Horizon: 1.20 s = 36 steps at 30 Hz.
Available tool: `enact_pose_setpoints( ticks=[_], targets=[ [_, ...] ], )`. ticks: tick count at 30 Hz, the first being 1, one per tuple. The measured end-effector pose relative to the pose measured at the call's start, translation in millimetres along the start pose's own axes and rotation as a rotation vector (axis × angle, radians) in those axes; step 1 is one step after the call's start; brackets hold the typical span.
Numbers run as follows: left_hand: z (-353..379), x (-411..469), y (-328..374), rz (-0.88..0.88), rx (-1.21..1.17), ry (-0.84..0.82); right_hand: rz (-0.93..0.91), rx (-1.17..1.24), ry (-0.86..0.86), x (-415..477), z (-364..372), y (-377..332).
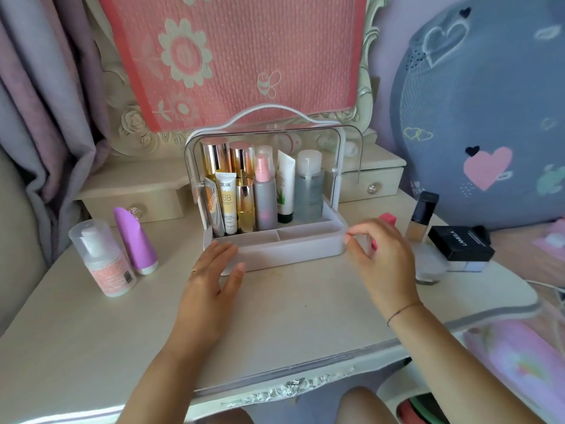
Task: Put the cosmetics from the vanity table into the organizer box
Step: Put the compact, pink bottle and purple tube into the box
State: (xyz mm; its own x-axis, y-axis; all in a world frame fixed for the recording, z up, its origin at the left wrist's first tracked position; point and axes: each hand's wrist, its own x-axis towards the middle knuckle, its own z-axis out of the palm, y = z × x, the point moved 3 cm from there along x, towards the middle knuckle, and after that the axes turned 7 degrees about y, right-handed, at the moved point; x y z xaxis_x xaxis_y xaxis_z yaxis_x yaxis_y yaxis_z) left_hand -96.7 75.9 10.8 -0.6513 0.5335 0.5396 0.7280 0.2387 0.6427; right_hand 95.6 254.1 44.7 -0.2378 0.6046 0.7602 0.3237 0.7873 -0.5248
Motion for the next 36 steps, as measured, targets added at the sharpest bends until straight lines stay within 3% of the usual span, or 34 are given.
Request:
enact_pose_setpoints(
  ticks=[5, 9, 12, 17, 20, 25, 29, 33, 36],
  targets=[
    [0.0, -0.3, 1.5, -0.01, -0.005, -0.006, 0.159, -0.112, 0.207, -7.4, -44.5, 47.2],
    [-0.8, -0.8, 3.2, -0.004, -0.008, -0.007, 0.255, -0.109, 0.243, 12.6, -58.3, 74.9],
    [-0.6, -0.7, 4.2, 0.007, -0.005, -0.01, 0.328, -0.038, 0.164, 35.1, -58.8, 89.4],
    [0.0, -0.8, 4.6, -0.004, -0.002, -0.005, 0.433, -0.102, -0.132, 67.2, -46.6, 109.3],
    [-0.3, -0.9, 4.2, -0.011, -0.002, 0.0, 0.449, -0.13, -0.169, 73.3, -44.7, 114.8],
    [0.1, -0.3, 3.0, -0.021, 0.002, 0.001, 0.426, -0.019, 0.029, 75.2, -60.2, 90.1],
    [1.1, 0.0, 2.1, -0.025, 0.007, -0.001, 0.252, 0.149, 0.245, 82.4, -82.4, 32.7],
    [0.8, -0.4, 2.9, -0.036, -0.005, -0.001, 0.194, 0.508, 0.016, 78.7, -50.1, -16.8],
    [-0.2, -1.0, 4.1, -0.04, -0.018, -0.001, 0.153, 0.492, -0.199, 71.0, 4.7, -32.5]
  ],
)
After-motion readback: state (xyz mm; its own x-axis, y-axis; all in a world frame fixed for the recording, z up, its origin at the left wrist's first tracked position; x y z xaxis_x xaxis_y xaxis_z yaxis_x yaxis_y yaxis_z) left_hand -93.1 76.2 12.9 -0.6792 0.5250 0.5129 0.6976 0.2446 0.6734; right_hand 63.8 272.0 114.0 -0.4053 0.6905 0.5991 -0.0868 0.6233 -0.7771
